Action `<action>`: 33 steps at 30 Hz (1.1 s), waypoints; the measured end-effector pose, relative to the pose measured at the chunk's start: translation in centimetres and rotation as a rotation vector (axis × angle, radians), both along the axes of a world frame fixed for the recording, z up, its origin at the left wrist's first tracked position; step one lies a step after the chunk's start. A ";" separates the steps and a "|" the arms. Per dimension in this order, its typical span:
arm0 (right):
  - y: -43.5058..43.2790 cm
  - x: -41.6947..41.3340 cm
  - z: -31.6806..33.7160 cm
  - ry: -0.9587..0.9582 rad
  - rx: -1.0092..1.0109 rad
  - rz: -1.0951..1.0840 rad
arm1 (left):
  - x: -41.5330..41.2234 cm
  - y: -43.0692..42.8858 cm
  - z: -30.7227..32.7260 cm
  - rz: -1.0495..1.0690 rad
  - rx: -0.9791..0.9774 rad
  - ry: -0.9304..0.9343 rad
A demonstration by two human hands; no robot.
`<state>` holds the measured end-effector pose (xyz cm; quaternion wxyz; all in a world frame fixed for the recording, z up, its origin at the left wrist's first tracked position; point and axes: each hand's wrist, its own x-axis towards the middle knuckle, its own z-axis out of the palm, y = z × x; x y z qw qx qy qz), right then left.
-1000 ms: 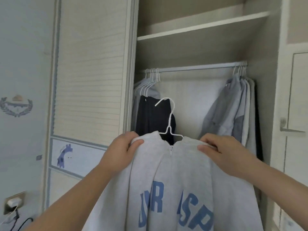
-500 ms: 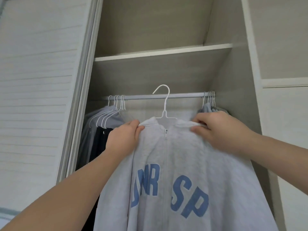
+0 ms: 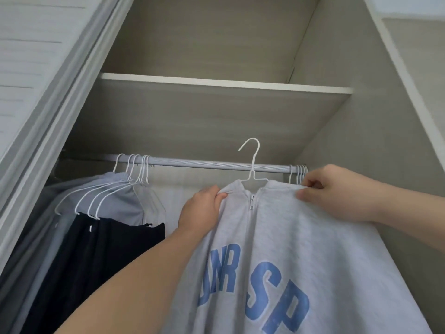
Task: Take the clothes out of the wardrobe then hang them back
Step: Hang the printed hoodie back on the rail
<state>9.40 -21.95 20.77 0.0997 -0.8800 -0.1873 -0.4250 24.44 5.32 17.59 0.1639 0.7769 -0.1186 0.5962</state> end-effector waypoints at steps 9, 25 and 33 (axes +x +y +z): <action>8.9 5.8 5.4 -0.130 0.059 -0.142 | 9.2 3.3 4.6 -0.180 -0.174 -0.001; 19.4 15.5 5.9 -0.103 0.211 -0.171 | 13.7 5.9 3.4 -0.900 -0.386 0.373; 19.7 18.6 4.8 0.000 0.338 -0.067 | 16.4 8.0 2.2 -0.860 -0.411 0.355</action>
